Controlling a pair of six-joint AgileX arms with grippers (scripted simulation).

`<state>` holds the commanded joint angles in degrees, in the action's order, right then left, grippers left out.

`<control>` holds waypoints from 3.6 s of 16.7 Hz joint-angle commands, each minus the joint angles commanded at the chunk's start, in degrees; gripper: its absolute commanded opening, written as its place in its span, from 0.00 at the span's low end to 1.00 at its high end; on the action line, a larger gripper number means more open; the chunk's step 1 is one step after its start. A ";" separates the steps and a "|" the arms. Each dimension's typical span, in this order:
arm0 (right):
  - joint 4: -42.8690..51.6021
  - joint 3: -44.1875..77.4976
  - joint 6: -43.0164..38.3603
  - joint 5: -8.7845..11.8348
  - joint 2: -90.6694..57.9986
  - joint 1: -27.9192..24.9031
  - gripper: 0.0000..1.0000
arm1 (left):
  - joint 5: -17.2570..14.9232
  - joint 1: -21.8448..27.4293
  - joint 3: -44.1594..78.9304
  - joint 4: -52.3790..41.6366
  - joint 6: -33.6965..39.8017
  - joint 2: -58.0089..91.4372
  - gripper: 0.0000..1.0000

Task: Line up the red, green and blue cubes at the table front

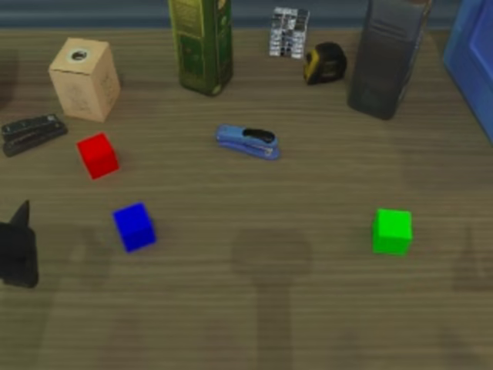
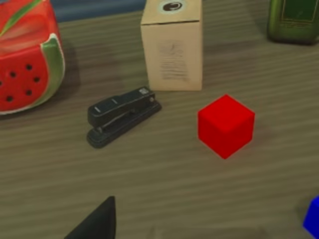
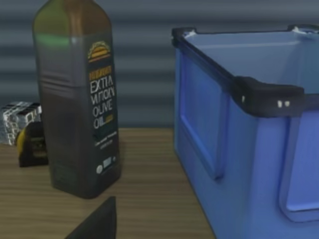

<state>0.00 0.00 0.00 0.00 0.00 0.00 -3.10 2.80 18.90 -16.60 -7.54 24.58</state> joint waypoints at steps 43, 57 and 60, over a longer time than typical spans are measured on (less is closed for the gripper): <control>0.00 0.00 0.00 0.00 0.00 0.00 1.00 | 2.78 4.99 89.52 -42.12 -44.98 115.11 1.00; 0.00 0.00 0.00 0.00 0.00 0.00 1.00 | 2.78 4.99 89.50 -42.10 -44.98 115.12 0.17; 0.00 0.00 0.00 0.00 0.00 0.00 1.00 | 2.78 4.99 89.50 -42.10 -44.98 115.12 0.00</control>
<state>0.00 0.00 0.00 0.00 0.00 0.00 -0.32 7.79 108.40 -58.70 -52.52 139.70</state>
